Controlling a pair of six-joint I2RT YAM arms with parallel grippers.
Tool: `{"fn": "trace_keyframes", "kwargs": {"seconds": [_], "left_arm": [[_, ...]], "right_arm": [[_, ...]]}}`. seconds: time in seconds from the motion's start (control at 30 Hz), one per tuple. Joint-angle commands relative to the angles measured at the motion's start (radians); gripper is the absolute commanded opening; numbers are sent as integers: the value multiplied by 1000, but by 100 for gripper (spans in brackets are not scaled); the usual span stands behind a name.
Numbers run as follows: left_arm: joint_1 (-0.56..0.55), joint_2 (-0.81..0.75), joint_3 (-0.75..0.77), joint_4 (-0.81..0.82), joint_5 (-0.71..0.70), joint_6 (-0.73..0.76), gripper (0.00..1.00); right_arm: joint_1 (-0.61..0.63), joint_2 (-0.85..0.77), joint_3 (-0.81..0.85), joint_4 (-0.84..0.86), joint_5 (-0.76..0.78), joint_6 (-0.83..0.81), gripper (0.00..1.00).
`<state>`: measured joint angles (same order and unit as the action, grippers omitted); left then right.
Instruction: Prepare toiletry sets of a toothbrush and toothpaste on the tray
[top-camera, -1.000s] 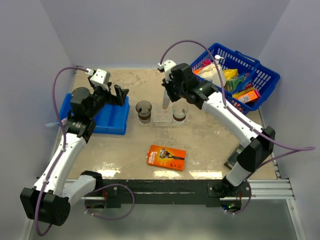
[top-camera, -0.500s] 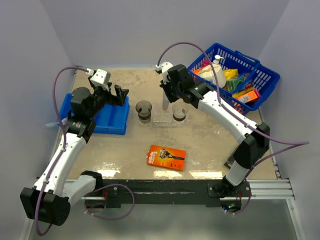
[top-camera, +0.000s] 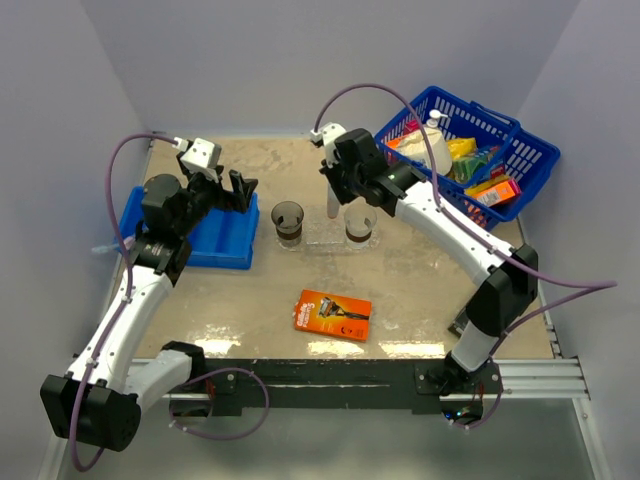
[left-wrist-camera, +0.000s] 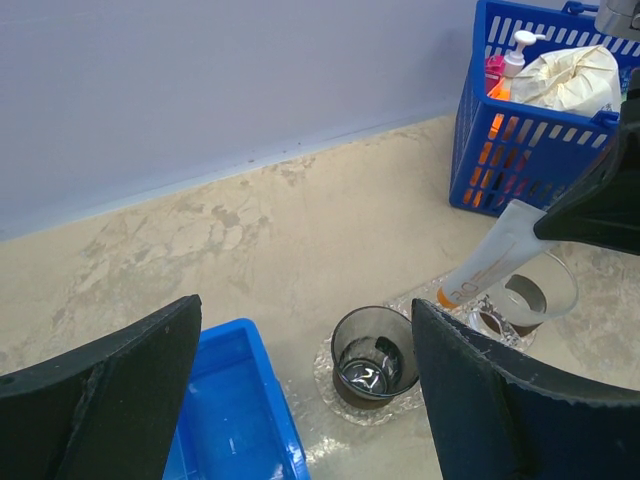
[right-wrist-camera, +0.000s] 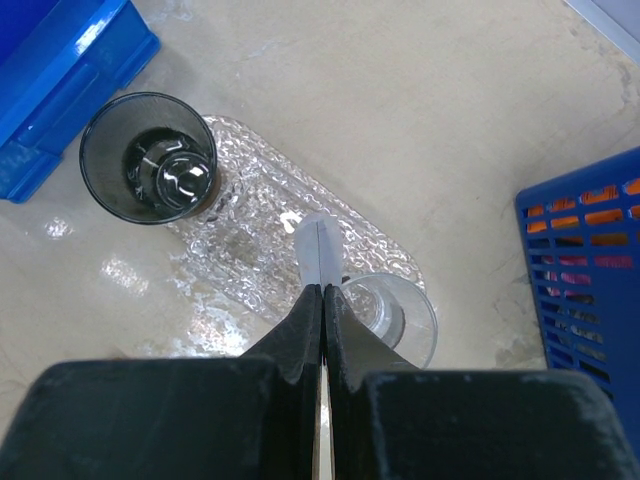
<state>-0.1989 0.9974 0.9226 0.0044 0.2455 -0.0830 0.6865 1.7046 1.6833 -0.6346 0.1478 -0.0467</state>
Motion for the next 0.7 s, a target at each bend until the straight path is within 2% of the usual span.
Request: {"fn": "trace_keyframes", "kwargs": {"seconds": [0.0,0.67], "left_arm": [[1,0,9,22,-14,31,89],[1,-2,7,20,-15,34,89]], "right_arm": [[1,4,18,65,27,-18,0],[2,47,-2,70,22,-13,0]]}}
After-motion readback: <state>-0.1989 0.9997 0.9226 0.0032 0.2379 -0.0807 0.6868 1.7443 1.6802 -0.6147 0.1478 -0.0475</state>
